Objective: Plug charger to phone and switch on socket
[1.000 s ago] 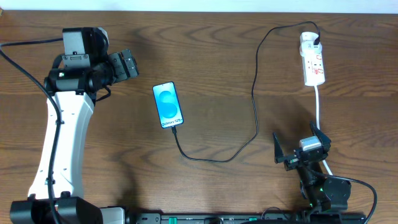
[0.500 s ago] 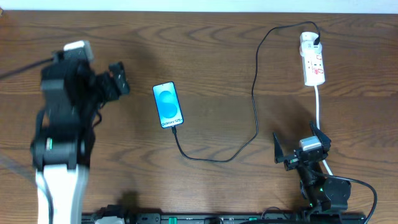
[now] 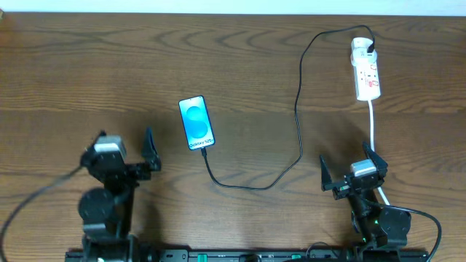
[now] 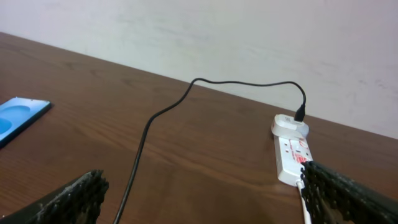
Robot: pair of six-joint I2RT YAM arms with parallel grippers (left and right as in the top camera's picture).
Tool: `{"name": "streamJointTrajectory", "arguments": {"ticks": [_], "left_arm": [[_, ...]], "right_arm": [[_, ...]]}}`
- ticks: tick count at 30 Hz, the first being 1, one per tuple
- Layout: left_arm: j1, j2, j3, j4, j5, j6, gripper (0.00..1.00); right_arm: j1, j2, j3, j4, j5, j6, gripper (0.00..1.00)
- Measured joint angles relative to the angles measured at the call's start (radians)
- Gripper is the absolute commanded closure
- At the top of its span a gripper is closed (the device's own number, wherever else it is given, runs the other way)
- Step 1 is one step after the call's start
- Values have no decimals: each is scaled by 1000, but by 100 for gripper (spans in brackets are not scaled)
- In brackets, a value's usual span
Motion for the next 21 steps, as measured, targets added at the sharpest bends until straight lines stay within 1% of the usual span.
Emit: {"name": "streamJointTrajectory", "arguments": {"ticks": [3,10,21], "left_arm": [[0,-124,-121,26,0,10,2],[0,-235,-236,29,0,15,2],[0,-275,-249,-41,-12,42,2]], "right_arm": [[0,0,0,0,0,0,1],[0,0,0,0,0,0,1],[0,0,0,0,0,0,1]]}}
